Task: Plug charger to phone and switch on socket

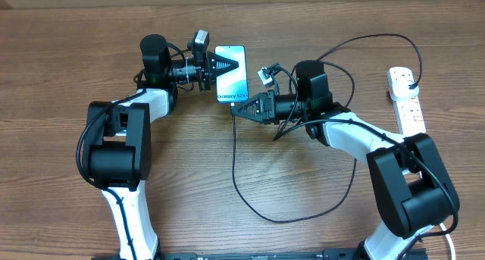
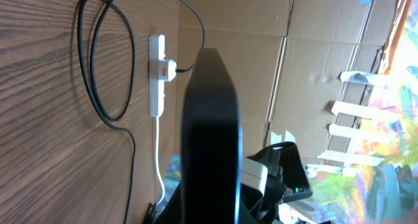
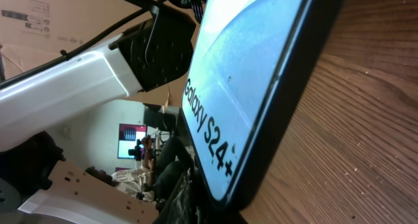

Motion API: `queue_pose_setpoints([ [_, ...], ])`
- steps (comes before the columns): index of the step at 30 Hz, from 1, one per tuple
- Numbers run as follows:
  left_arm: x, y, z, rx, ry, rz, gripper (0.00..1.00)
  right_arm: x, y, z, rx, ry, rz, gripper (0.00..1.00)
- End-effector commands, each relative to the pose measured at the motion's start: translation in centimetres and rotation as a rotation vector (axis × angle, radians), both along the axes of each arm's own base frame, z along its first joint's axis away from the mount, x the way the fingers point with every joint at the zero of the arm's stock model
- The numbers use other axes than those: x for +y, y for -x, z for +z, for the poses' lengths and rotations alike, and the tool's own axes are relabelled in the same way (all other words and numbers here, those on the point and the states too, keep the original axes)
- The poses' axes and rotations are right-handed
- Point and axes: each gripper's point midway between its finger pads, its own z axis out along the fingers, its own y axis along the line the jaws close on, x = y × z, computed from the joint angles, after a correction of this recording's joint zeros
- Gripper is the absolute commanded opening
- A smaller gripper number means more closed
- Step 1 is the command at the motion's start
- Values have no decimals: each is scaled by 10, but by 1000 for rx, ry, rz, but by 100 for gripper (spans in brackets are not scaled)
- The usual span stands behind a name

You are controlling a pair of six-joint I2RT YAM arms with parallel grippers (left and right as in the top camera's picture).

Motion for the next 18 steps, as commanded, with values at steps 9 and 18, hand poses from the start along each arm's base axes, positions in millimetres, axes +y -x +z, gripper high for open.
queue_pose_setpoints([
  [9,-3,-4,10,-47,2,-5,5,-9,-6,-3,11,-3,-17,4],
  [18,-6,-6,10,-46,-1,8,4,-9,-7,-3,13,-1,-22,4],
])
